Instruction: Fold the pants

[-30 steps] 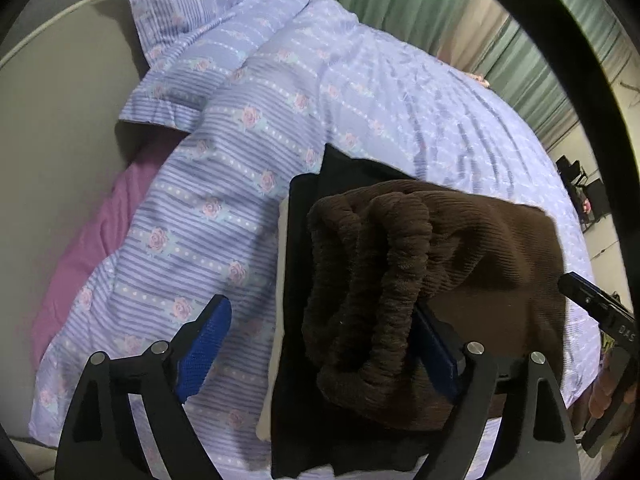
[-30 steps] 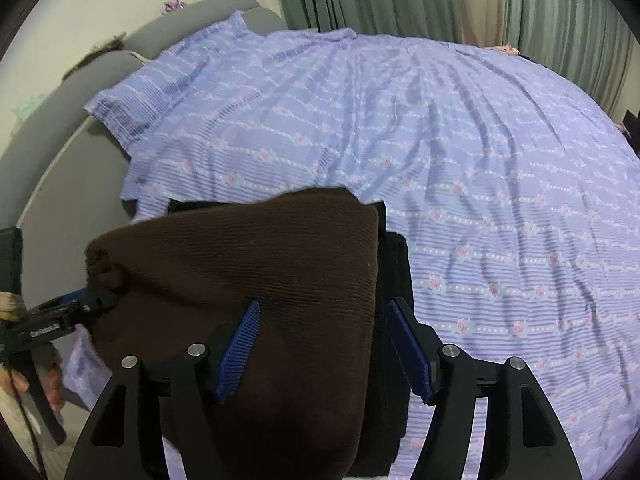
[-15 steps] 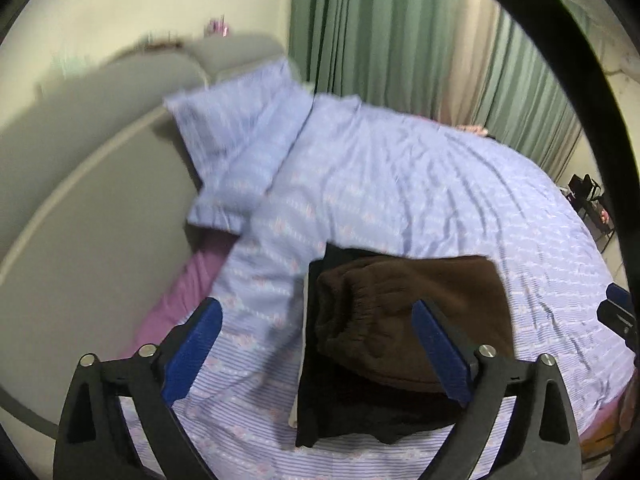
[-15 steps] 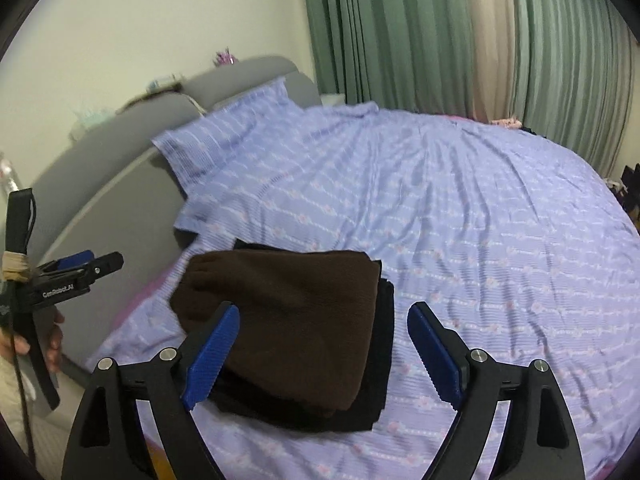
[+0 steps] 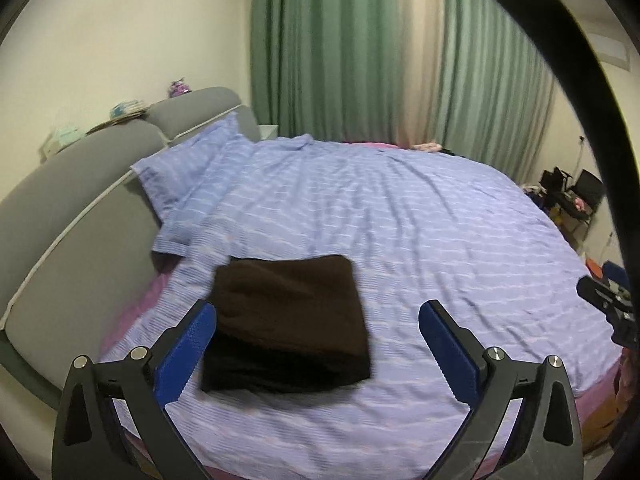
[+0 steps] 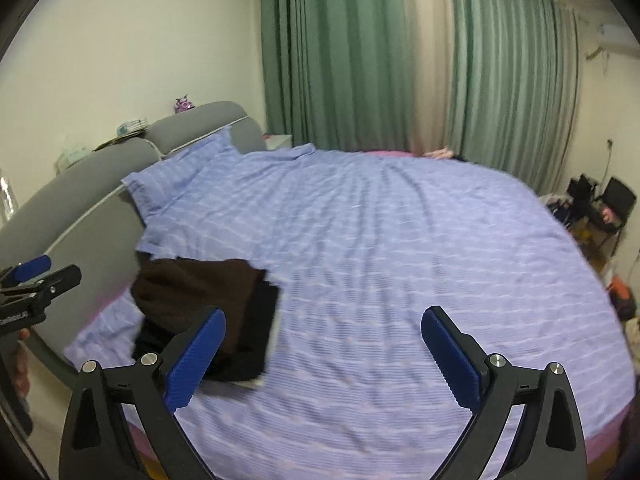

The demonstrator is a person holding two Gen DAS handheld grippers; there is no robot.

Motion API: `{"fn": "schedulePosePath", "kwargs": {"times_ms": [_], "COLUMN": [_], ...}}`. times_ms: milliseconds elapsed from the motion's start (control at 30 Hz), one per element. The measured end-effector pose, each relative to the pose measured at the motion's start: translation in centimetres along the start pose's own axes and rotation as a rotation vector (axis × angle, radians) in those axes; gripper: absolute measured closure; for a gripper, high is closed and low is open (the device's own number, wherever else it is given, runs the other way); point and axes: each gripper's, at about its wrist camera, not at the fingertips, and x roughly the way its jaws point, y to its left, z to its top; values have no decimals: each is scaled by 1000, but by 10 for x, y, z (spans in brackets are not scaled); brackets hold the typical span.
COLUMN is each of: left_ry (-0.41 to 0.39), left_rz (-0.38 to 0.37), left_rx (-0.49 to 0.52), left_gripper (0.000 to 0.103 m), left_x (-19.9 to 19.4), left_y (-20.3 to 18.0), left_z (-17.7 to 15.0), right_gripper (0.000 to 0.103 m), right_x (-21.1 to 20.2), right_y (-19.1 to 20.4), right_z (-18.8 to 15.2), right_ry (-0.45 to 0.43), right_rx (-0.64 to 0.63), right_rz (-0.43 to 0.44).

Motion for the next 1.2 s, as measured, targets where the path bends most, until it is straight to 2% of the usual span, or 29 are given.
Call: {"fn": "schedulePosePath", "kwargs": {"times_ms": [300, 433, 600, 933, 1200], "left_ry": [-44, -55, -73, -86, -70], "left_rz": [-56, -57, -65, -88, -125], "left_rx": [-60, -33, 25, 87, 94], "left_gripper": [0, 0, 0, 0, 0], "left_x": [-52, -67, -86, -114, -119], "left_y": [-118, -163, -207, -252, -267], "left_z": [-22, -31, -36, -41, -49], "right_gripper": [4, 4, 4, 4, 4], "right_x": [-72, -99, -123, -158, -173], "right_y": [-106, -144, -177, -210, -222], "right_z": [-25, -40, -51, -63, -70], "right_ry": [-23, -35, -47, -87, -100], "right_rx": [21, 7, 59, 90, 106], "right_rz": [15, -13, -24, -65, -73]}}
